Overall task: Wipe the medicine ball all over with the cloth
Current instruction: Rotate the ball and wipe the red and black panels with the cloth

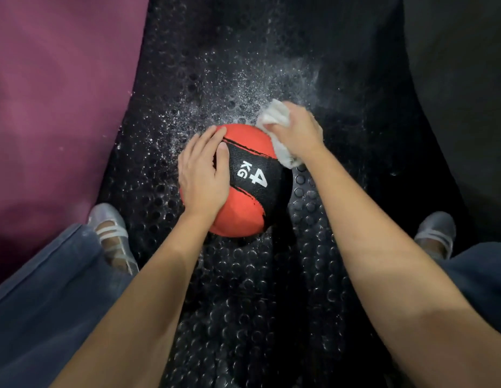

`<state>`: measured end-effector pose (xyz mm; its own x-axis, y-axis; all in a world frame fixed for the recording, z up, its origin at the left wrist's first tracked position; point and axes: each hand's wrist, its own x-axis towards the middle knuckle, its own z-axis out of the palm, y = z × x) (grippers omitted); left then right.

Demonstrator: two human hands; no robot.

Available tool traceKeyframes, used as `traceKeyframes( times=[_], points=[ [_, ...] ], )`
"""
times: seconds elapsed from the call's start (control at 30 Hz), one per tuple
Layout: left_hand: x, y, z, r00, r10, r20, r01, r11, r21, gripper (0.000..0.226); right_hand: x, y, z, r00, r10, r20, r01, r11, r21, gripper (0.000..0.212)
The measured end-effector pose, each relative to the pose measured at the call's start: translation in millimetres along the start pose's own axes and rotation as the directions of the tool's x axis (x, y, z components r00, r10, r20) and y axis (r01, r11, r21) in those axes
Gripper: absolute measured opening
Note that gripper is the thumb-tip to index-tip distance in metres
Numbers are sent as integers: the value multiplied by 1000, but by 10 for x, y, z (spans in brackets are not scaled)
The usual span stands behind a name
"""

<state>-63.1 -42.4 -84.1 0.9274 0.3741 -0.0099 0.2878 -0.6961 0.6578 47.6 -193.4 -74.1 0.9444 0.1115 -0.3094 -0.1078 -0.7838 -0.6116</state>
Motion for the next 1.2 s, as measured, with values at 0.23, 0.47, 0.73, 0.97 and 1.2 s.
traceKeyframes(
  times=[0.23, 0.47, 0.73, 0.97, 1.2],
  points=[
    [39, -31, -102, 986, 117, 119, -116, 993, -14, 46, -324, 692, 143, 947, 294, 125, -307, 946, 101, 13],
    [-235, 102, -249, 999, -42, 22, 40, 995, 90, 61, -934, 930, -55, 846, 525, -96, -468, 816, 338, 38],
    [-525, 183, -261, 950, -205, 234, 194, 979, 70, 74, -1325, 767, -445, 795, 576, 189, -507, 460, 729, 38],
    [-448, 341, -383, 915, -266, 304, 224, 960, 166, 77, -1509, 555, -616, 864, 412, 289, -460, 413, 786, 22],
    [-796, 1092, -456, 849, 113, 517, 192, 844, -501, 69, -1601, 88, -819, 958, 137, 251, -284, 541, 791, 39]
  ],
)
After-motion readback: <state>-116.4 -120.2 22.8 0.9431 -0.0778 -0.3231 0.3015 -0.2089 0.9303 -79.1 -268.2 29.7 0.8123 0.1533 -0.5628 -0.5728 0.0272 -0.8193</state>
